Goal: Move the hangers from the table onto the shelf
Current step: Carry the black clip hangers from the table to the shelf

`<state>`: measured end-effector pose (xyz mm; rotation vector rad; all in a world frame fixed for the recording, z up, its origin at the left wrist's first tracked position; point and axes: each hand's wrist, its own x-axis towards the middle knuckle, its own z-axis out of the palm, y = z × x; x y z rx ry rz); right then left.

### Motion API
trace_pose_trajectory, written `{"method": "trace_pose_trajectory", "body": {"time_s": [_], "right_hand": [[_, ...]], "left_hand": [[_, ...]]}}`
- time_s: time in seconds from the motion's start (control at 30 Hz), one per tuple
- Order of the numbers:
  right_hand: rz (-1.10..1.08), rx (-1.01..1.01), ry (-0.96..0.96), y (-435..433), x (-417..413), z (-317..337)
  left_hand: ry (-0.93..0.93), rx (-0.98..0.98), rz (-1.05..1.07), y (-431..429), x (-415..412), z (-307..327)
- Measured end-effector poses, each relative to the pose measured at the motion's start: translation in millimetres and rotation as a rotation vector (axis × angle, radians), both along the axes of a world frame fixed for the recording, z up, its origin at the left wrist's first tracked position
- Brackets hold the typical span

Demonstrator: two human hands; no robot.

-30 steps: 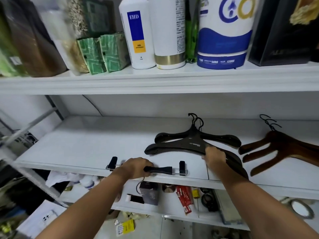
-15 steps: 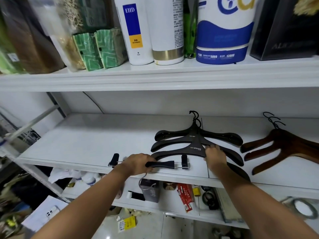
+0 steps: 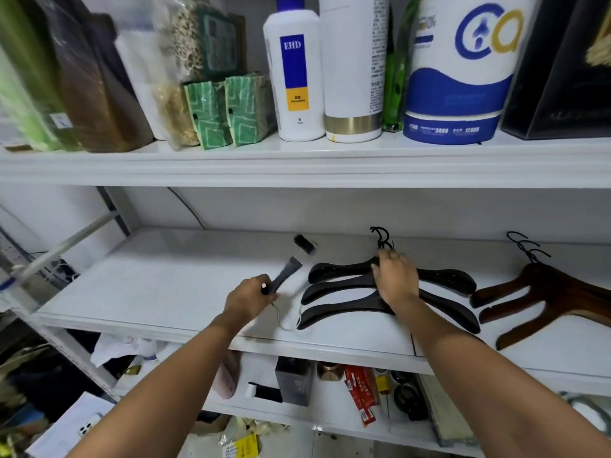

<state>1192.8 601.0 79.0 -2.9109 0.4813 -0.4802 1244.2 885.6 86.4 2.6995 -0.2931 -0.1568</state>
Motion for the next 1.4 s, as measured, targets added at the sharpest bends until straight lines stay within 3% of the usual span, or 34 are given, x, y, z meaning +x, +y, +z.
{"method": "trace_pose_trajectory", "body": {"time_s": [0.17,0.37,0.5,0.67,0.8,0.97,1.03,1.13,1.2,1.4], "right_hand": [[0.169,0.008,-0.096,70,27,29],[0.345,0.101,0.024,174,61,27],[0.380,0.093,0.259,229,87,12],[0.382,-0.151,0.287,264,112,-15],[0.382,-0.206,0.278,265,131,-27],[0.344,-0.151,0.309,242,154,-39],[0.307,-0.158,0.329,233,161,-47],[0.249,-0.251,0.387,222,165,-62],[0.200,-0.293,0.377,218,168,-74],[0.080,-0.240,0.252,231,167,-90]], "left_hand": [[0.133,-0.667,0.430,19,29,5],[0.381,-1.198,0.727,47,71,3],[0.436,-1.339,0.767,65,94,2],[0.510,-1.392,0.751,85,121,-12],[0.570,-1.136,0.618,108,140,-34],[0.094,-0.314,0.309,140,160,-50],[-0.080,-0.075,0.060,142,175,-59],[-0.142,0.280,-0.346,134,189,-82],[-0.111,0.359,-0.414,127,192,-99],[-0.108,0.353,-0.395,112,197,-115]]}}
